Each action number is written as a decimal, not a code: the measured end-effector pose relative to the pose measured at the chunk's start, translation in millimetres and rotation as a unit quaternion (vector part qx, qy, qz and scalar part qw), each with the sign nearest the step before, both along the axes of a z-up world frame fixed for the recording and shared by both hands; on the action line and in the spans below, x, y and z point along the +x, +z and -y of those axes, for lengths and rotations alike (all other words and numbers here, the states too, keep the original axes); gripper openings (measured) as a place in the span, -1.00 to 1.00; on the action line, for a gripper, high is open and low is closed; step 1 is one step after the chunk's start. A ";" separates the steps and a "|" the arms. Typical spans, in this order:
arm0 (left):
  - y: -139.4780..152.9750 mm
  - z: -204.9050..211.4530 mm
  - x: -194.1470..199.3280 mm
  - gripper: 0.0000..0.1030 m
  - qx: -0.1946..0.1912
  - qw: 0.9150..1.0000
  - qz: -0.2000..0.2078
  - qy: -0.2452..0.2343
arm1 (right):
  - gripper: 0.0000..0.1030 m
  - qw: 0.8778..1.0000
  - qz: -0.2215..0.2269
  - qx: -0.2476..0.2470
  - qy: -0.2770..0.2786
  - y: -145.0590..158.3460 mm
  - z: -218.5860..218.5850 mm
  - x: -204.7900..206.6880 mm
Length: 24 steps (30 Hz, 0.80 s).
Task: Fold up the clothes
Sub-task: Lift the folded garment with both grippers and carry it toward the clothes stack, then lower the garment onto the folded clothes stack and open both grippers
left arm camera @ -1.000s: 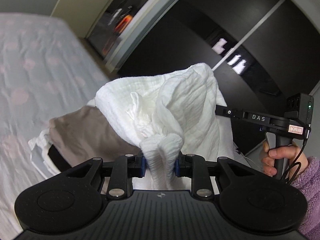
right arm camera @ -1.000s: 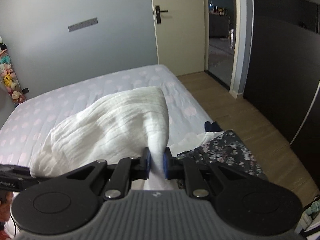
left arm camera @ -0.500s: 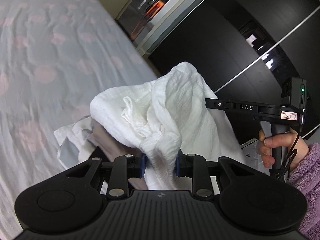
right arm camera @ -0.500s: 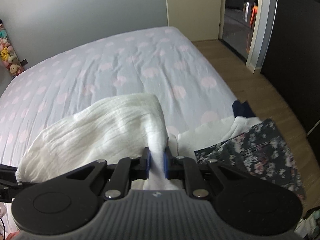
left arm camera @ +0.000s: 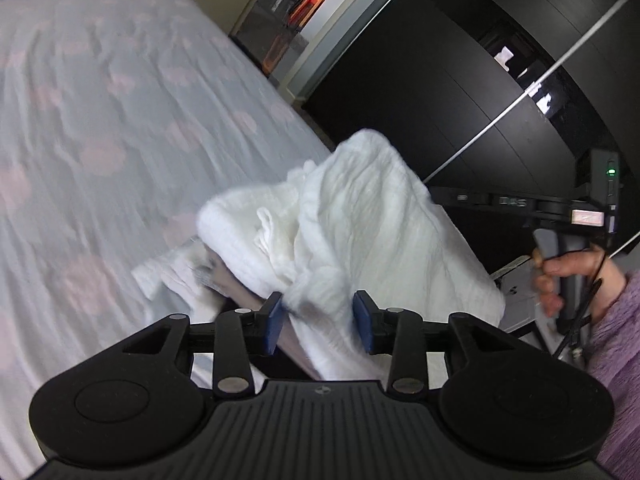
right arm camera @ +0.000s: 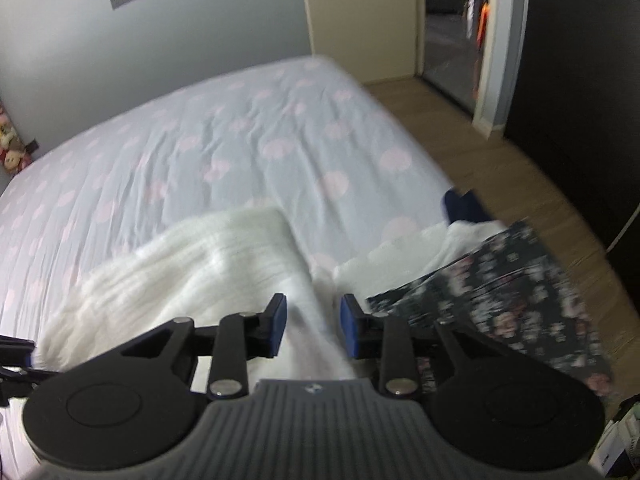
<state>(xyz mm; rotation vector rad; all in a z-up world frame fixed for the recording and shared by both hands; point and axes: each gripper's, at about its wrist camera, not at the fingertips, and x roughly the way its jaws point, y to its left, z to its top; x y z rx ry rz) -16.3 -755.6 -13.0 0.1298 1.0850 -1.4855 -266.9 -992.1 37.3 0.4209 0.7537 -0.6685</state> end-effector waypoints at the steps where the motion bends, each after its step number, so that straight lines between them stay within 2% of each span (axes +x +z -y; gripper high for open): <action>1: 7.4 -4.7 0.7 -0.33 -0.006 1.000 0.014 0.002 | -0.36 1.000 0.005 -0.006 -0.002 6.0 -5.4 -7.5; 6: 46.0 -13.8 -3.0 -0.33 -0.053 0.994 0.090 0.001 | -0.36 0.999 -0.001 -0.038 -0.006 21.7 -44.0 -42.6; 9: 50.9 1.6 -12.0 -0.41 -0.065 0.990 0.126 -0.027 | -0.38 0.999 -0.009 -0.043 -0.005 16.4 -64.9 -57.0; 11: 44.1 14.4 -17.4 -0.52 -0.058 0.988 0.140 -0.040 | -0.38 0.999 -0.020 -0.042 -0.009 7.4 -74.5 -63.3; 16: 20.2 25.9 -16.2 -0.57 -0.014 0.989 0.145 -0.036 | -0.39 0.998 -0.058 -0.021 -0.029 -24.7 -79.6 -73.7; 20: 10.4 19.9 -7.4 -0.57 0.000 0.990 0.140 -0.030 | -0.39 0.997 -0.064 -0.020 -0.040 -27.9 -86.0 -84.3; 24: 17.5 6.4 1.3 -0.53 -0.009 0.992 0.123 -0.015 | -0.38 0.997 -0.051 -0.035 -0.048 -15.6 -102.1 -95.3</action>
